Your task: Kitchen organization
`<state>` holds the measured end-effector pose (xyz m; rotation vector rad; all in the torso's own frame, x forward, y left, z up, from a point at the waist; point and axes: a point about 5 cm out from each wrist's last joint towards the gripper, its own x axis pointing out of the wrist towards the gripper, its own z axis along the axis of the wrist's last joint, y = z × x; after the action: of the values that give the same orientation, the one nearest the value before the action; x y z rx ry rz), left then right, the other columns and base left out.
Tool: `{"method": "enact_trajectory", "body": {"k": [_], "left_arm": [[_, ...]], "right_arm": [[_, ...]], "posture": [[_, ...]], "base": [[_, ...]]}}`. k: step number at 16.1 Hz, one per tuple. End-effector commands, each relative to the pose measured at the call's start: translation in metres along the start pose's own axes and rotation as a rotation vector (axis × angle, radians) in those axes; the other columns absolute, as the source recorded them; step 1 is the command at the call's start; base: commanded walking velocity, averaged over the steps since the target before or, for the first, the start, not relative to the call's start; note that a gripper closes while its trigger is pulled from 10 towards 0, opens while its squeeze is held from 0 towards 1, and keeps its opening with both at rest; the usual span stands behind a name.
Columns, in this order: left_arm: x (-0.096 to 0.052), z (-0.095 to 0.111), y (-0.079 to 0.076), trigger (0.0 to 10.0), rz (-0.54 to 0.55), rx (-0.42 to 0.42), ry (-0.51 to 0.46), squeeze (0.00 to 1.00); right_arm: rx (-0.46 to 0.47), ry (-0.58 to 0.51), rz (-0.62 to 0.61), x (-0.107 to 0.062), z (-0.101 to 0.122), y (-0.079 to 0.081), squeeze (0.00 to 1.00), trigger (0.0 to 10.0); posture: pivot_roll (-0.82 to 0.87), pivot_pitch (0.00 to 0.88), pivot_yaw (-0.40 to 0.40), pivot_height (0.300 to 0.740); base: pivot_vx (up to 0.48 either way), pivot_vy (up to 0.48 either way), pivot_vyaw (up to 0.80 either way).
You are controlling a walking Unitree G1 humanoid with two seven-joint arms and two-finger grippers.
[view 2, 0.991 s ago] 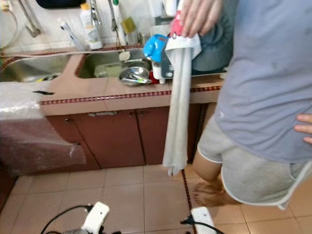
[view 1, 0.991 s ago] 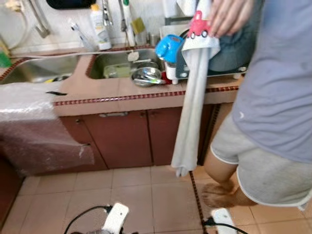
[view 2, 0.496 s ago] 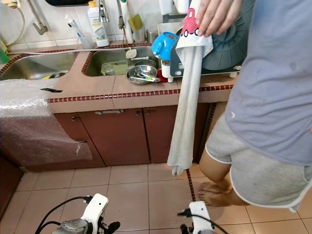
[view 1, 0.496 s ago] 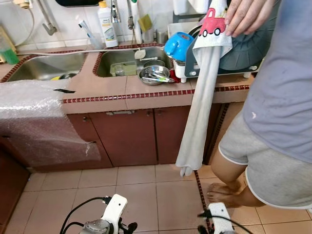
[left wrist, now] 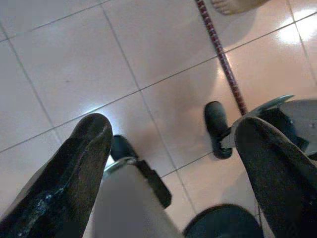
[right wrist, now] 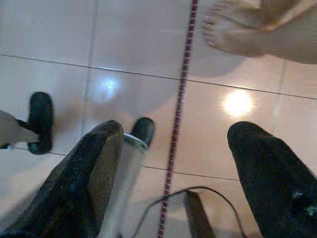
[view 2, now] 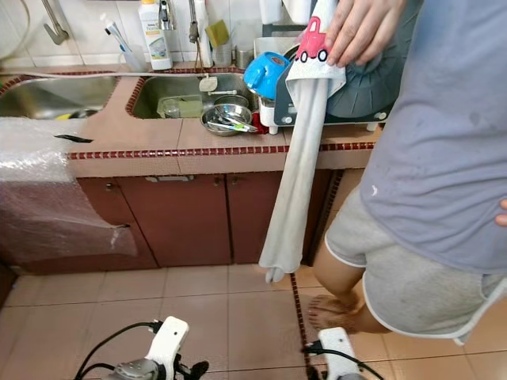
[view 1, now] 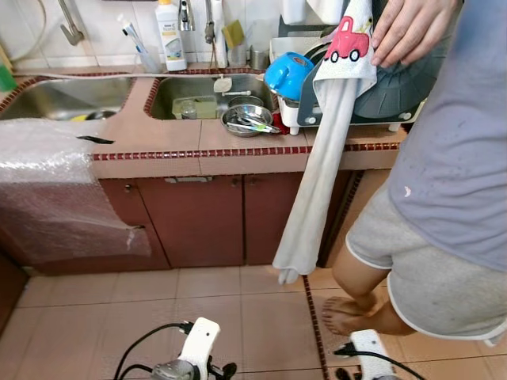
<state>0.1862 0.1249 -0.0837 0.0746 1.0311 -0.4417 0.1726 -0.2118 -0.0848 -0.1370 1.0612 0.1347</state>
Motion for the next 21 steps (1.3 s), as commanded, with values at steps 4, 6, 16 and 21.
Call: {"method": "enact_trajectory", "body": {"k": [4,6,16,21], "left_arm": [[-0.001,-0.009,0.002,10.0,0.022,-0.012,0.021,0.00],[-0.003,-0.014,0.008,10.0,0.037,0.020,0.041,0.00],[-0.007,-0.019,0.018,10.0,0.063,0.068,0.073,0.00],[-0.004,-0.020,0.010,10.0,0.087,0.051,0.092,0.00]], "right_arm": [[-0.008,0.002,-0.003,-0.001,-0.001,-0.004,0.00,10.0],[0.017,-0.004,0.005,0.000,0.000,0.002,0.00,10.0],[0.072,0.023,0.000,0.002,-0.012,0.016,0.00,10.0],[0.084,0.018,-0.010,0.002,-0.011,0.015,0.00,10.0]], "posture": [[-0.09,0.000,-0.006,0.740],[-0.09,0.000,0.009,0.740],[-0.08,0.000,0.071,0.740],[-0.08,0.000,0.075,0.740]], "base": [[0.000,0.000,0.00],[0.000,0.000,0.00],[0.000,0.000,-0.43],[0.000,0.000,-0.71]]}}
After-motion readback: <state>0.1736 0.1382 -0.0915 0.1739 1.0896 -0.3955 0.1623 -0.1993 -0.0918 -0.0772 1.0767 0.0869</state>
